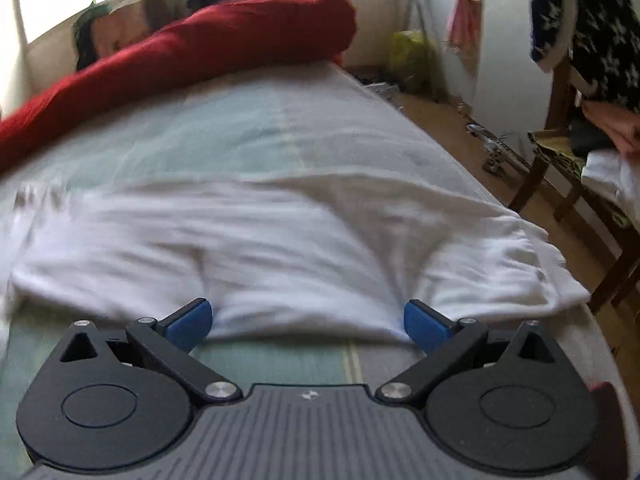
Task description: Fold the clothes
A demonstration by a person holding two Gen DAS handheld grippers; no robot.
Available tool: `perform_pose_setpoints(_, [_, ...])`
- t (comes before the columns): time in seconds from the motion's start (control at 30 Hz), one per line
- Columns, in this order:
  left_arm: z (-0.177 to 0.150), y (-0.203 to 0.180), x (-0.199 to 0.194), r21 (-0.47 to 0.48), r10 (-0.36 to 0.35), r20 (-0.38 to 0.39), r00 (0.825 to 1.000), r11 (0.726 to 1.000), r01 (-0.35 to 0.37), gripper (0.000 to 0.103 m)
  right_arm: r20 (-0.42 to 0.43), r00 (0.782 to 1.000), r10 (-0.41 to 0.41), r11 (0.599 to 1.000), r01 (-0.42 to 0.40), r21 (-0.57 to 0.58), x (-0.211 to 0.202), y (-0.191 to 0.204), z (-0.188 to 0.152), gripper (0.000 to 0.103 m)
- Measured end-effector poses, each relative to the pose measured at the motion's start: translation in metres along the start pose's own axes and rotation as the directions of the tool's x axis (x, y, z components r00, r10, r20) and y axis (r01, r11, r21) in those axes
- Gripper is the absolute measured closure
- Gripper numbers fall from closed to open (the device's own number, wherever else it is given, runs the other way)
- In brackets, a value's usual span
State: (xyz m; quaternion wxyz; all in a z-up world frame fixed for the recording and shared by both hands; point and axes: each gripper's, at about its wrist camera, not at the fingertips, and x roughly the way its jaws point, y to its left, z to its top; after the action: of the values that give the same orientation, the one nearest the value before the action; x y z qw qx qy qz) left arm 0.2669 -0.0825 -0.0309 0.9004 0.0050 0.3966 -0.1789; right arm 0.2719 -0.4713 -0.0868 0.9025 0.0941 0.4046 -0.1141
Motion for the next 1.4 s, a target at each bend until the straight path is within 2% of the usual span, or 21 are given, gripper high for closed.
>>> perform_pose_setpoints(0.07, [0.001, 0.0, 0.0, 0.001, 0.008, 0.003, 1.0, 1.0, -0.008, 0.013, -0.034, 0.999, -0.01, 1.0, 0.01, -0.008, -0.006, -0.001, 0.005, 0.0])
perform_pose_setpoints(0.2, [0.005, -0.003, 0.001, 0.011, 0.009, 0.005, 1.0, 1.0, -0.009, 0.012, 0.059, 0.998, 0.023, 1.0, -0.024, 0.02, -0.016, 0.007, 0.027, 0.0])
perform_pose_setpoints(0.3, [0.006, -0.003, 0.003, 0.015, 0.017, 0.001, 1.0, 1.0, -0.017, 0.012, 0.059, 0.998, 0.037, 0.999, -0.039, 0.021, 0.006, 0.018, 0.043, 0.0])
perform_pose_setpoints(0.4, [0.004, 0.001, 0.005, 0.011, 0.025, -0.008, 1.0, 1.0, -0.025, 0.012, -0.002, 0.999, 0.036, 0.999, -0.035, 0.014, 0.03, 0.017, 0.032, 0.0])
perform_pose_setpoints(0.5, [0.001, 0.006, 0.008, 0.006, 0.032, -0.017, 0.999, 0.999, -0.032, 0.012, 0.012, 0.997, 0.071, 0.997, -0.071, -0.001, 0.016, 0.008, 0.017, 0.0])
perform_pose_setpoints(0.63, [0.001, 0.007, 0.01, 0.005, 0.044, -0.008, 0.999, 0.999, -0.044, 0.012, 0.014, 0.992, 0.127, 0.984, -0.128, 0.127, -0.002, -0.02, 0.029, 0.0])
perform_pose_setpoints(0.87, [0.0, 0.004, 0.013, 0.028, 0.052, -0.02, 0.998, 0.998, -0.052, 0.012, 0.024, 0.986, 0.166, 0.94, -0.166, 0.297, 0.036, -0.058, 0.059, 0.0])
perform_pose_setpoints(0.97, [0.001, 0.005, 0.016, 0.033, 0.063, -0.028, 0.998, 0.998, -0.062, 0.012, 0.073, 0.991, 0.115, 0.955, -0.13, 0.268, 0.053, -0.066, 0.057, 0.0])
perform_pose_setpoints(1.07, [0.001, 0.005, 0.016, 0.032, 0.069, -0.027, 0.997, 0.997, -0.068, 0.012, 0.031, 0.999, 0.012, 0.959, -0.02, 0.283, 0.062, -0.077, 0.068, 0.0])
perform_pose_setpoints(1.1, [0.001, 0.005, 0.016, 0.032, 0.066, -0.026, 0.997, 0.997, -0.065, 0.012, 0.016, 1.0, 0.001, 0.953, -0.006, 0.304, 0.061, -0.08, 0.071, 0.0])
perform_pose_setpoints(1.23, [0.0, 0.003, 0.014, 0.041, 0.053, -0.023, 0.998, 0.998, -0.052, 0.012, 0.038, 0.998, 0.048, 0.948, -0.057, 0.313, 0.033, -0.076, 0.069, 0.0])
perform_pose_setpoints(1.4, [0.0, 0.003, 0.012, 0.045, 0.056, -0.019, 0.998, 0.998, -0.055, 0.012, 0.013, 0.994, 0.105, 0.978, -0.106, 0.179, 0.014, -0.03, 0.07, 0.0])
